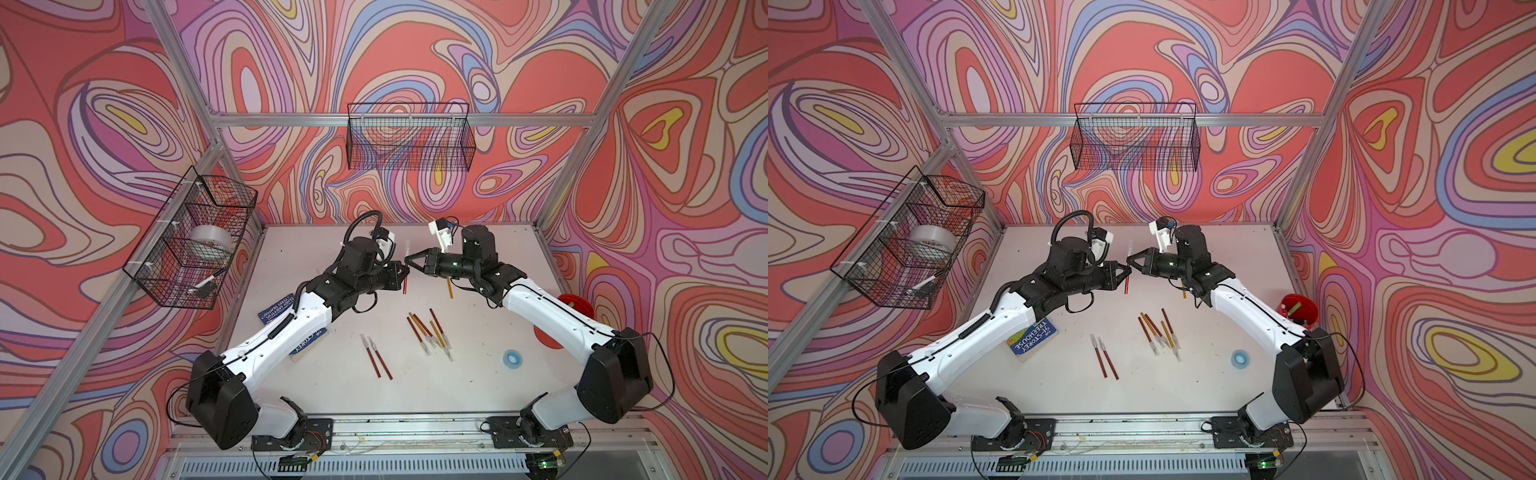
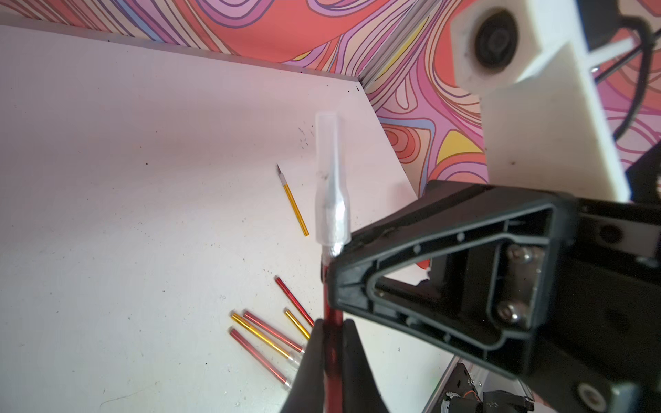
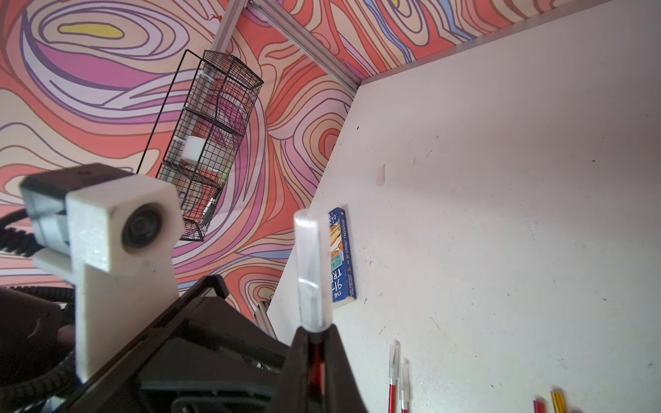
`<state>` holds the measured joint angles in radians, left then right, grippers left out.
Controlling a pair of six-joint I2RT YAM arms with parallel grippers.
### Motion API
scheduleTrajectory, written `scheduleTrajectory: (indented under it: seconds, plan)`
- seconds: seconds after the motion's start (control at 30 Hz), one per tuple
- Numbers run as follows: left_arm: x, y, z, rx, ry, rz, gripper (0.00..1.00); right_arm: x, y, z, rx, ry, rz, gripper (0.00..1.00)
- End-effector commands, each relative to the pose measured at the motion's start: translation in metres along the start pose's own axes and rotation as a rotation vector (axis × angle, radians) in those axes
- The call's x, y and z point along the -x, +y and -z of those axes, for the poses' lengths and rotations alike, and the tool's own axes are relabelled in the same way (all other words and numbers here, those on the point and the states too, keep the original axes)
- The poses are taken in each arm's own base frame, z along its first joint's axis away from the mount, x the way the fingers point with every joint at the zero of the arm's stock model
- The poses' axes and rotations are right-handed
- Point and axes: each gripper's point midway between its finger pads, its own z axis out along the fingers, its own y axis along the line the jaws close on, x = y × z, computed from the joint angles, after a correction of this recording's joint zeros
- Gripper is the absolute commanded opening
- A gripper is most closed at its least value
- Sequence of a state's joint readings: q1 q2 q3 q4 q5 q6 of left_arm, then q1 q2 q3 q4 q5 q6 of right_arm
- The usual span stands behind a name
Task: Remove protective caps from carving knives
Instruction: Remove the protective sleeve from the carving knife.
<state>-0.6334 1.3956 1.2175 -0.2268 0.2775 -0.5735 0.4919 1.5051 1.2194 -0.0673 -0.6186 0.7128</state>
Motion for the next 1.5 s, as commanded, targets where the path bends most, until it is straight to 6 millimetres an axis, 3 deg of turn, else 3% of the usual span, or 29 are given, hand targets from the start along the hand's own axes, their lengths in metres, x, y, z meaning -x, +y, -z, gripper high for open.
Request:
scheduleTrajectory:
  seconds: [0.0,0.13,0.3,0.47,0.73,1.07,1.47]
  plan:
    - [0.003,-0.011,-0.002,-0.035,0.000,-0.016,0.02,0.002,0.013,0.004,0.041,-0.010,0.017,0.00]
    - [0.002,-0.009,-0.002,-0.028,0.000,-0.015,0.00,0.003,0.014,0.004,0.043,-0.013,0.021,0.02]
    - [0.002,-0.009,-0.002,-0.025,-0.004,-0.022,0.00,0.005,0.012,0.001,0.034,-0.016,0.024,0.32]
    - [0.002,-0.008,-0.001,-0.025,-0.003,-0.023,0.00,0.016,0.009,-0.003,-0.011,-0.021,0.055,0.38]
    - [0.001,-0.007,-0.001,-0.020,-0.002,-0.025,0.00,0.032,0.004,0.000,-0.086,-0.047,0.097,0.36]
    - [-0.003,-0.006,0.001,-0.021,0.002,-0.023,0.00,0.042,0.001,-0.003,-0.105,-0.057,0.098,0.05]
    - [-0.020,0.004,-0.002,-0.011,0.039,-0.004,0.00,0.080,-0.009,-0.008,-0.141,-0.101,0.106,0.00]
